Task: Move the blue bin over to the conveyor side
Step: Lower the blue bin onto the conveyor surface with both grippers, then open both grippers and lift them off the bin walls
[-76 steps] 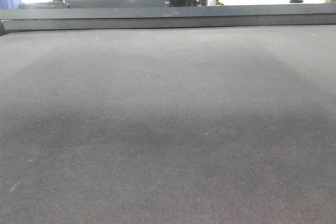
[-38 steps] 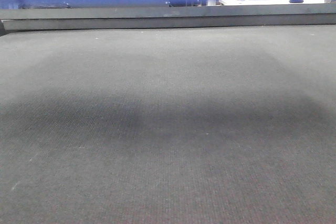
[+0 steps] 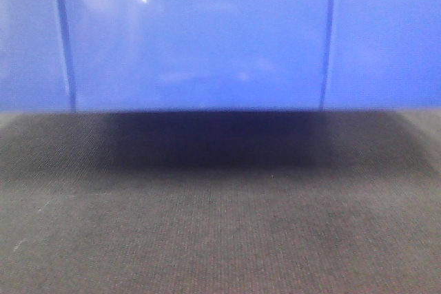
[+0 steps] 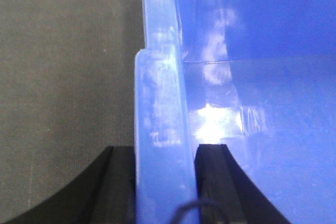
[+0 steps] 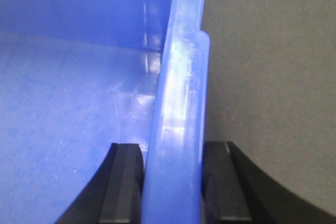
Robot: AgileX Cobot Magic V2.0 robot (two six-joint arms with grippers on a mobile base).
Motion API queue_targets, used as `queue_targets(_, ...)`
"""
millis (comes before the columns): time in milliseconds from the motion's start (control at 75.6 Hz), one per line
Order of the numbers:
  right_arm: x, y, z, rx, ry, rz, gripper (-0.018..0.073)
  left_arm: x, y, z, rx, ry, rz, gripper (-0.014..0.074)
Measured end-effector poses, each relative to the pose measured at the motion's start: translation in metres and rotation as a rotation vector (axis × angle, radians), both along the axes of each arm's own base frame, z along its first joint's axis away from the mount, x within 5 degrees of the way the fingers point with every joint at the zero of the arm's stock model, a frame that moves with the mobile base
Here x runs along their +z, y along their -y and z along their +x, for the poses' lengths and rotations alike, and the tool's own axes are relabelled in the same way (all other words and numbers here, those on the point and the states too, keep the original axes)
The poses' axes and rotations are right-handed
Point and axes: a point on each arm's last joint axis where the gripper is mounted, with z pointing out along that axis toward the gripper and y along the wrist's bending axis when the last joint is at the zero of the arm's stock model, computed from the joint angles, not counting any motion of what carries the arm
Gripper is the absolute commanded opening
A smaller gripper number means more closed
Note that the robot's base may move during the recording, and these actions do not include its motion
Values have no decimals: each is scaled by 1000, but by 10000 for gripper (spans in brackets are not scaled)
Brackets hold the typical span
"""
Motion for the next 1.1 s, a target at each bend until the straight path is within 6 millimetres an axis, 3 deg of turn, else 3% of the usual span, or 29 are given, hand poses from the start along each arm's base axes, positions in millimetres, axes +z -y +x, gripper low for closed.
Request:
queue_targets(66, -8, -1, 6, 1, -21, -7, -42, -8, 0, 5, 0, -20, 5, -15)
queue_targets(159, -14, -1, 10, 0, -36, -10, 92, -12, 0, 8, 0, -29, 12, 40)
queue_targets(291, -11, -3, 12, 1, -6, 5, 449, -13, 0, 9, -1, -32, 16, 286)
queue_targets(370, -5, -3, 11, 3, 26, 15, 581, -9, 0, 10, -6, -8, 18, 458)
queue_targets(489, 1, -2, 7, 6, 35, 17, 557, -4, 0, 7, -7, 3, 18, 615)
queue_targets(648, 21, 1, -11, 2, 71, 28, 500, 12, -2, -9, -1, 12, 14, 589)
queue_targets(780, 52, 8, -40, -2, 154, 51, 303, 44, -5, -36, 1, 87, -2, 544)
queue_targets(886, 76, 15, -72, -2, 234, 69, 113, 69, -9, -66, 0, 173, -10, 433)
queue_targets(965, 84, 19, -94, -3, 273, 79, 1, 82, -12, -91, -3, 243, -8, 283)
queue_targets(1097, 80, 27, -130, -3, 326, 91, -69, 85, -17, -131, -14, 335, -6, 48)
